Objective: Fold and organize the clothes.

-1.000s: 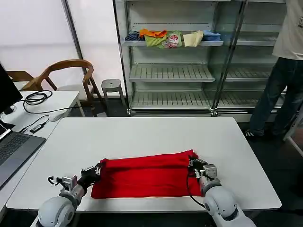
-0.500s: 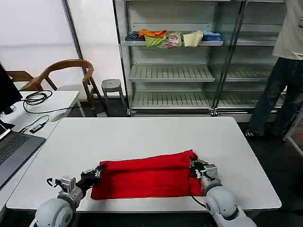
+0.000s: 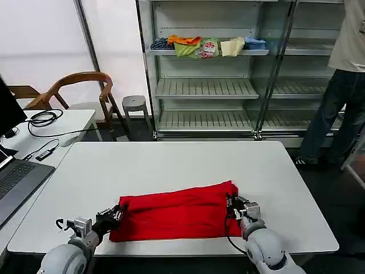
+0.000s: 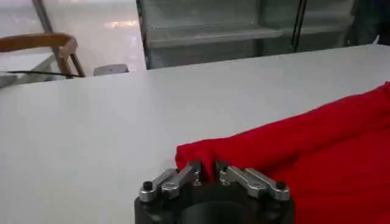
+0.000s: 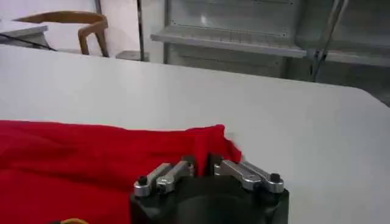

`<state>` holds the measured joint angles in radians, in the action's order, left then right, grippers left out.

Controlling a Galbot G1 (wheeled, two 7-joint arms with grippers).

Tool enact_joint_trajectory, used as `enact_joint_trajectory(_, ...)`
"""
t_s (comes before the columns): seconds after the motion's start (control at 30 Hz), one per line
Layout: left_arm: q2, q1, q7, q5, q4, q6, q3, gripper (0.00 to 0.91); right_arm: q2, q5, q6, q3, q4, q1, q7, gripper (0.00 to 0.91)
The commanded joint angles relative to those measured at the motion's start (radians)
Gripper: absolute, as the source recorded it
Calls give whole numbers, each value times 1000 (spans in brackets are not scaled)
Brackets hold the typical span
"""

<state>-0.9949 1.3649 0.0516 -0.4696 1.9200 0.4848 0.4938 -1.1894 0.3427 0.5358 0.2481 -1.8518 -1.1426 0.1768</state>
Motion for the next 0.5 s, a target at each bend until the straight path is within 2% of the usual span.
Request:
enact_joint_trajectory(0.03,1,20,-65,-15,65,-18,51,907,2,-27,-10,61,-73,-38,-7,907)
enact_joint_trajectory(0.3,-48,34,-357,-40,105,-108,-59,907,13,-84,-60,175,-192,-172,-33,907)
enact_joint_trajectory(0.5,-87,20,-547,-39,95,-92,-158,907,12,-93,-78,241,-257,-258,-35,907)
